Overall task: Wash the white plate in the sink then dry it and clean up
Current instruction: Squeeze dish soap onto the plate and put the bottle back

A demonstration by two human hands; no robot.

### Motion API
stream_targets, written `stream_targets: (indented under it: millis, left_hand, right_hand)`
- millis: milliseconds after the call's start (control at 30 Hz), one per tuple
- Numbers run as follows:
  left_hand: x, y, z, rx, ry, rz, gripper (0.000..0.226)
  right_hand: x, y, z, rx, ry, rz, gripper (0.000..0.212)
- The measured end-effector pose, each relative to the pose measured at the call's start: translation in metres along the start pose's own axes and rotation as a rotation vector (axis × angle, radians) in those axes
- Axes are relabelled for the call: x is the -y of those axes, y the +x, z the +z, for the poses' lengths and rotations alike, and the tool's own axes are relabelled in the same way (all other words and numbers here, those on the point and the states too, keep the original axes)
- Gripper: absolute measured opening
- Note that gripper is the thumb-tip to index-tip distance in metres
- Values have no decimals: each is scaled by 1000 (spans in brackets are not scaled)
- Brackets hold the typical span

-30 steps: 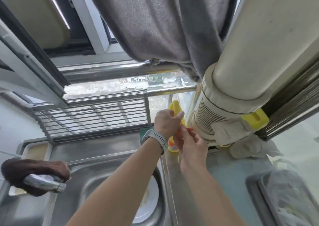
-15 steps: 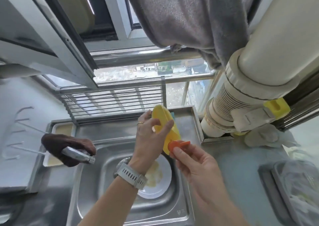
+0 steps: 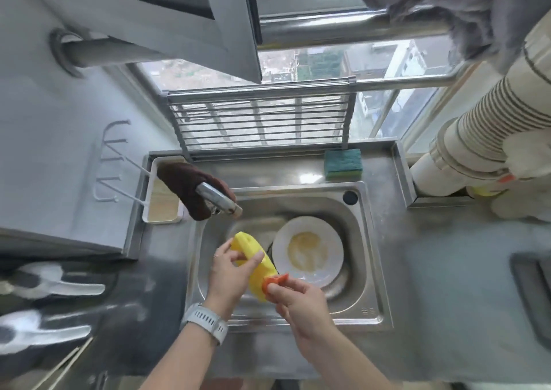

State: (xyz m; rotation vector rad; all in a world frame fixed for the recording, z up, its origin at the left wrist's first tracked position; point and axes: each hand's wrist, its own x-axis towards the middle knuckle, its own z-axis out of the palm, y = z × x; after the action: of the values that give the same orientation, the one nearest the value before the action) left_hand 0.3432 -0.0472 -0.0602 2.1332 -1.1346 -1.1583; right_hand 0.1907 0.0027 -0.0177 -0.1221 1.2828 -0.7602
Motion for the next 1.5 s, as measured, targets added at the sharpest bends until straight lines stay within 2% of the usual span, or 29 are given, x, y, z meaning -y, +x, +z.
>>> stream_targets:
  millis: [200,400,633,800,1100,1333,1500]
  left_hand:
    - [49,19,12,31,82,-132,42]
    - [44,29,23,41,61,-168,31]
    - [43,38,32,68,98,-154,41]
    - [46,41,34,81,108,-151,44]
    - [41,44,41,80,124,-133,44]
    - [41,45,44,63,118,-132,43]
    - [38,44,45,53,125,-125,43]
  right_hand:
    - [-34,39,12,-184,-130,18,16]
    - [-39,62,10,-274,-137,-41,15]
    - [-42,70,1,-225,20,-46,15]
    - [-48,72,-4,-231,22,-91,9]
    - [-44,78,-5,-275,80,-100,14]
    - [-42,78,-2,-304,53,-99,10]
    - [-39,74,-5,-246,72,-56,13]
